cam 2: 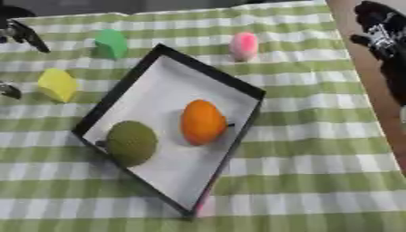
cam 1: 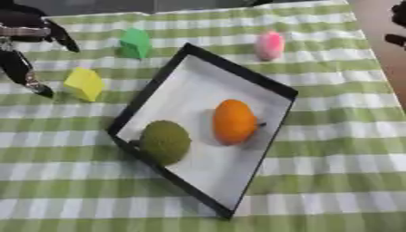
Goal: Pick up objects on the table and place them in the box.
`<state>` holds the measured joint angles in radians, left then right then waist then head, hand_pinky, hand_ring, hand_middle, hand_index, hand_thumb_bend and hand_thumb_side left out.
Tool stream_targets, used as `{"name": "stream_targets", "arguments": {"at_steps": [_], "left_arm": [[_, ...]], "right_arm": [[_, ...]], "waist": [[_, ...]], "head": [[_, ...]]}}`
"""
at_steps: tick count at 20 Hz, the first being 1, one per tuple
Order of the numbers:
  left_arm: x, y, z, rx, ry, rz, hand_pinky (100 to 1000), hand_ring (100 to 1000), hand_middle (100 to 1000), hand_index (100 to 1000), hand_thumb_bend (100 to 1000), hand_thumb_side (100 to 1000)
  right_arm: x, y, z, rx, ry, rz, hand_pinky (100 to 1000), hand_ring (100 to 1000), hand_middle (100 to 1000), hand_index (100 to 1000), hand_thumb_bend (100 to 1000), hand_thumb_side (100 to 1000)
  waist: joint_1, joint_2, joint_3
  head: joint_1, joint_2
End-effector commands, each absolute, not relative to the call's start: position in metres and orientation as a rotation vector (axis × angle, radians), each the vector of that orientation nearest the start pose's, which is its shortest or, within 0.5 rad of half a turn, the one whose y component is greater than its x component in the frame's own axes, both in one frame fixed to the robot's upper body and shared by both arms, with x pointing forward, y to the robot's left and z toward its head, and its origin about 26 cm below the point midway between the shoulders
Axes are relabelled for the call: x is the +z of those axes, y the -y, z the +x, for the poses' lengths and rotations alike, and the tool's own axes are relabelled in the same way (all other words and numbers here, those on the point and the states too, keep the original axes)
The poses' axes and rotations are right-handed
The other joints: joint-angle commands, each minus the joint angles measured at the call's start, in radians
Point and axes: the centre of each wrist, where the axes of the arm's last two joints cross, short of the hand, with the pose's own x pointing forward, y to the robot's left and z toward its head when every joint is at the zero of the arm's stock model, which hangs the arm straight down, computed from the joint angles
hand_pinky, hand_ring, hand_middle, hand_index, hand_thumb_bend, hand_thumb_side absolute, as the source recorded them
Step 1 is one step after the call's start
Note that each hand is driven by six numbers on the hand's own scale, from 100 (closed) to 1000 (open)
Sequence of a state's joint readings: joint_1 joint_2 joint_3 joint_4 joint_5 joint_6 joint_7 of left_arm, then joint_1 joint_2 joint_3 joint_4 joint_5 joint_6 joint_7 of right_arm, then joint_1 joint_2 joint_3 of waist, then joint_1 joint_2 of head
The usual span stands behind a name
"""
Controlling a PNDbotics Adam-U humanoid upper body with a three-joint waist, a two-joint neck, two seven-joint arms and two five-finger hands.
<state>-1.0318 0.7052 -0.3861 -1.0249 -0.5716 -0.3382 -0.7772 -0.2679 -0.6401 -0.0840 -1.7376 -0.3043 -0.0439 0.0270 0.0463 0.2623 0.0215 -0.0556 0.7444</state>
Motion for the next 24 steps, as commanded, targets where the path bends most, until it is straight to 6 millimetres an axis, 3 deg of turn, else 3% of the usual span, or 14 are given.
{"name": "stream_targets", "arguments": {"at_steps": [1, 17, 24], "left_arm": [[0.285, -0.312, 0.464, -2.040, 1.120, 0.610, 879, 875, 781, 858, 655, 164], [0.266, -0.314, 0.476, -1.977, 1.106, 0.523, 872, 860, 767, 855, 592, 217], [0.256, -0.316, 0.478, -1.955, 1.106, 0.492, 858, 841, 743, 839, 512, 217]], "right_arm": [[0.198, 0.365, 0.321, 0.378, 2.067, -0.229, 901, 1000, 909, 912, 100, 676], [0.197, 0.363, 0.322, 0.368, 2.070, -0.221, 902, 1000, 910, 913, 100, 679], [0.196, 0.364, 0.322, 0.363, 2.069, -0.221, 902, 1000, 911, 913, 100, 679]], "waist": [[-0.014, 0.001, -0.001], [-0.018, 0.007, -0.008], [-0.019, 0.007, -0.012]], "head": [[0.001, -0.012], [-0.007, -0.016], [-0.005, -0.016]]}}
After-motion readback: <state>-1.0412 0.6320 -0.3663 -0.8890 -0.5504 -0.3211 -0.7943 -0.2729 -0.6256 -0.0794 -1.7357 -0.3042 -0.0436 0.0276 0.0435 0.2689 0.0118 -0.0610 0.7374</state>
